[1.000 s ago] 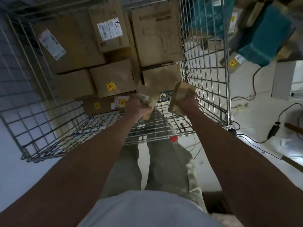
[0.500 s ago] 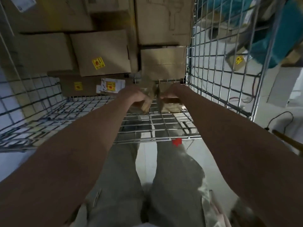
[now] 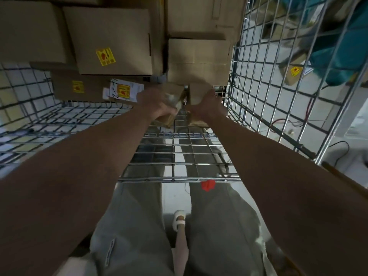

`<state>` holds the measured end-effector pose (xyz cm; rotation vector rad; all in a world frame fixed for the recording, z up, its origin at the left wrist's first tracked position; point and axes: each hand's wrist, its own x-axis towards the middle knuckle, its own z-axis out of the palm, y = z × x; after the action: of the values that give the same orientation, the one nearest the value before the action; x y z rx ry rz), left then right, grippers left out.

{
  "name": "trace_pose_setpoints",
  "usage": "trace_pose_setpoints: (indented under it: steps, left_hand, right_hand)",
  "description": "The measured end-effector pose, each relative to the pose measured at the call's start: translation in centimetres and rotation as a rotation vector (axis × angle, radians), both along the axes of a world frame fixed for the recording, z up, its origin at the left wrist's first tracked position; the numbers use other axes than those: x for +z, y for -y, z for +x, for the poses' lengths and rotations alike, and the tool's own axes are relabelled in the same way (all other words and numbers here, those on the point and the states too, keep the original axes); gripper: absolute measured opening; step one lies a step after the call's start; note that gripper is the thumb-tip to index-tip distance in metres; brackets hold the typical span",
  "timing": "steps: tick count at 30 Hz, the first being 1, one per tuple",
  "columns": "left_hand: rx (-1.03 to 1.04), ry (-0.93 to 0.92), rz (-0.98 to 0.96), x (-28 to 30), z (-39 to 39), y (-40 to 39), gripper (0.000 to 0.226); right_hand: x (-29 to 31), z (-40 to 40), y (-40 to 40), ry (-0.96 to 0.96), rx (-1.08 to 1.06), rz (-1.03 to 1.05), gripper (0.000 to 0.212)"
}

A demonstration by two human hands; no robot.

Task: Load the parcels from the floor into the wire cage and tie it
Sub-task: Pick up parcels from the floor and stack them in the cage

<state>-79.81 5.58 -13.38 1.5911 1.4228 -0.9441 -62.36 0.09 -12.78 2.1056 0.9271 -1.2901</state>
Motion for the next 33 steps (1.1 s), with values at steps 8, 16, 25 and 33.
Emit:
trace_pose_setpoints:
  steps: [8, 16, 25, 33]
  left_hand:
    - [-0.548, 0.190, 0.185, -0.1, -1.1, -2.1, 0.099]
    - [-0.720, 0.120, 0.182, -2.4, -0.6, -0.9, 0.087]
    - [-0.960, 0.191, 0.161, -7.7, 0.9, -0.5, 0.066]
    - [-0.922, 0.335, 0.309, -11.8, 0.0, 2.8, 0.050]
  right_hand:
    - [0.9, 5.3, 0.3, -0.075, 0.591, 0.121, 0.117]
    - [-2.8, 5.3, -0.3, -0.076, 0.890, 0.196, 0.112]
    - [-11.1, 5.2, 1.5, -0.153, 1.010, 0.202, 0.118]
    - [-13.0, 9.0, 3.0, -0.160, 1.035, 0.274, 0.099]
